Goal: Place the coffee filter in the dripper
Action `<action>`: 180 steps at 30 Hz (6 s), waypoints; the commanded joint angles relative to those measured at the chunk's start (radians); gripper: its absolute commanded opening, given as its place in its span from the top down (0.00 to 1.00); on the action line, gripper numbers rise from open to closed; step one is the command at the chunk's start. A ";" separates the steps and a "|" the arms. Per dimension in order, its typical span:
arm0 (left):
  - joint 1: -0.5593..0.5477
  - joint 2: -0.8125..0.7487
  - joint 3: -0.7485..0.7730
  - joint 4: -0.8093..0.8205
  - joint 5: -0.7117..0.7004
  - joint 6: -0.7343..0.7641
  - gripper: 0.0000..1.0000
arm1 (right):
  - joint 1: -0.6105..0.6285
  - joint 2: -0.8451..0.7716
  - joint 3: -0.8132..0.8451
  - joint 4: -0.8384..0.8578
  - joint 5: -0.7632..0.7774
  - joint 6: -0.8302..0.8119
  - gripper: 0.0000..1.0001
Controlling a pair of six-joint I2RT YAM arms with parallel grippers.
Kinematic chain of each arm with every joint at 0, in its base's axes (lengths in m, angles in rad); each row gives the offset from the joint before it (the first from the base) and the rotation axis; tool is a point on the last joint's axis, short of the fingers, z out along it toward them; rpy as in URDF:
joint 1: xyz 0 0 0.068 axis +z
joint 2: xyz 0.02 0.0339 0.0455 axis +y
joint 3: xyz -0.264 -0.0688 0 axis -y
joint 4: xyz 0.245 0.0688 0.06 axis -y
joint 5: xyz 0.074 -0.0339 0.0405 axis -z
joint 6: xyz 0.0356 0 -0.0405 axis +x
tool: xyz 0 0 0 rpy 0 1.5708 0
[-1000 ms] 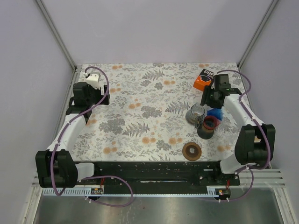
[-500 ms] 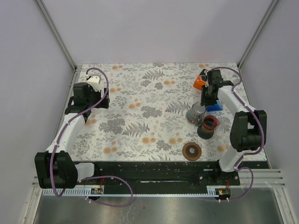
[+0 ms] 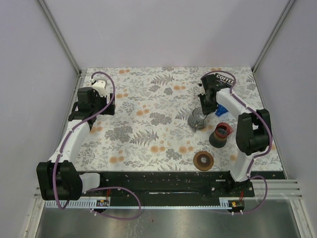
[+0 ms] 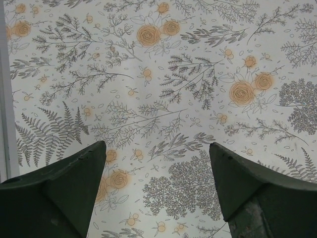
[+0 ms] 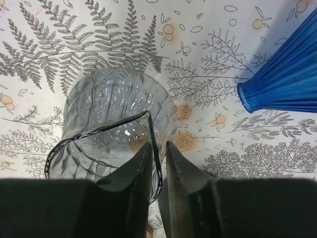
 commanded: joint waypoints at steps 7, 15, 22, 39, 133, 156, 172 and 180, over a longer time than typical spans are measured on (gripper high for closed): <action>0.001 -0.014 0.056 0.012 -0.023 0.021 0.11 | 0.056 0.024 0.064 0.004 -0.117 -0.101 1.00; 0.002 -0.008 0.089 -0.040 -0.009 0.036 0.11 | 0.310 0.085 0.248 0.005 -0.290 -0.533 1.00; 0.020 -0.025 0.073 -0.057 -0.067 0.073 0.09 | 0.482 0.252 0.467 -0.125 -0.328 -0.926 1.00; 0.060 -0.022 0.047 -0.060 -0.072 0.086 0.09 | 0.639 0.475 0.691 -0.315 -0.402 -1.315 0.95; 0.039 -0.094 0.258 -0.428 0.744 0.286 0.16 | 0.542 -0.574 -0.269 0.223 -0.549 0.390 1.00; -0.259 -0.046 0.555 -0.519 0.864 -0.049 0.08 | 0.524 -0.422 0.118 0.174 -0.634 0.242 1.00; -0.354 -0.062 0.336 -0.276 0.864 -0.442 0.18 | 0.529 -0.396 0.151 0.278 -0.704 0.221 1.00; -0.355 -0.044 0.332 -0.253 0.902 -0.473 0.91 | 0.529 -0.389 0.144 0.292 -0.720 0.210 1.00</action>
